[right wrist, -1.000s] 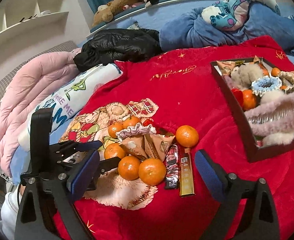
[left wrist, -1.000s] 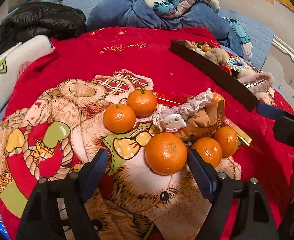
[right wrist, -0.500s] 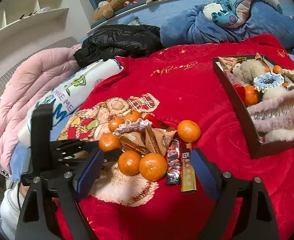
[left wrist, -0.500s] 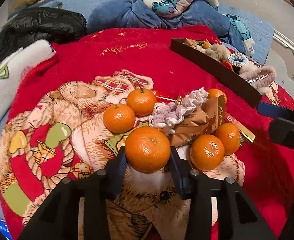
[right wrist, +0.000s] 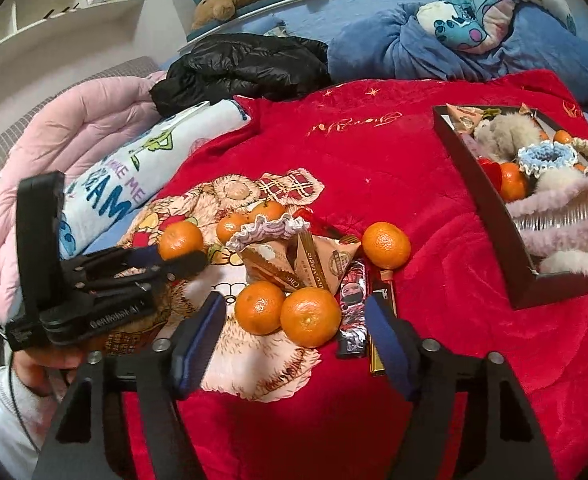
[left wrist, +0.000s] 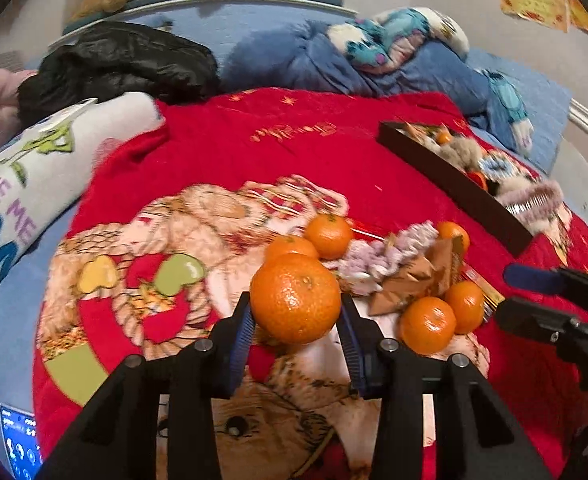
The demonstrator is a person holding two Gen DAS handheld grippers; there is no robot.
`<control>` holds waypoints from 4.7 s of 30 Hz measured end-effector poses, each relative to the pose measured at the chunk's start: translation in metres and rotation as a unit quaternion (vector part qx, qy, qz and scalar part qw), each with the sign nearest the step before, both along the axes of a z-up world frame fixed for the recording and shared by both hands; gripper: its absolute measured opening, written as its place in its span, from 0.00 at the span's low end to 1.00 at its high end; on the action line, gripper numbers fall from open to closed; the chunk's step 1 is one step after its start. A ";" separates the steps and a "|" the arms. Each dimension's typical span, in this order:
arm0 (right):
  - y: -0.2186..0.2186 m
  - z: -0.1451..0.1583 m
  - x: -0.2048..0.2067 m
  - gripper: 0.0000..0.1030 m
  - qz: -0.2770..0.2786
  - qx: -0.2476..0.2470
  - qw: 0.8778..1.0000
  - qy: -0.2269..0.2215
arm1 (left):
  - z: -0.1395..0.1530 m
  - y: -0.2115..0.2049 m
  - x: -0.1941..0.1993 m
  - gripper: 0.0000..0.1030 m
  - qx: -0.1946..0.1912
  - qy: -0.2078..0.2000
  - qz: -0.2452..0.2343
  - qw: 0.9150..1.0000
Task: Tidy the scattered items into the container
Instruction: 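Grasp a mandarin with the left gripper while the right grasps another mandarin, then carry both held mandarins toward the black box, then lower both held mandarins over the inside of the black box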
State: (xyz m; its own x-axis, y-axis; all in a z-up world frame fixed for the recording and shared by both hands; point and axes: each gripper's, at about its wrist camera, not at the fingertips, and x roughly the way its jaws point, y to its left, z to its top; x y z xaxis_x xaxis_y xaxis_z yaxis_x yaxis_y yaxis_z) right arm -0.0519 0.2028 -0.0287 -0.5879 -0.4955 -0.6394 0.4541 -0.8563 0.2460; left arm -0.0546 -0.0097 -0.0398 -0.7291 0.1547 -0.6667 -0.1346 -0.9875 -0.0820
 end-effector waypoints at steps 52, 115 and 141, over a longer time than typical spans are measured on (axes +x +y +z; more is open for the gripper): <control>0.002 -0.003 -0.006 0.34 -0.055 0.038 0.998 -0.007 | 0.026 0.014 0.021 0.41 0.042 0.023 -0.002 0.999; 0.200 0.037 0.023 0.34 -0.205 -0.036 0.977 0.042 | 0.038 0.236 0.018 0.41 0.100 0.007 -0.144 0.984; 0.213 0.095 -0.066 0.34 -0.192 -0.091 0.976 0.037 | 0.091 0.238 -0.069 0.41 0.087 -0.025 -0.123 0.988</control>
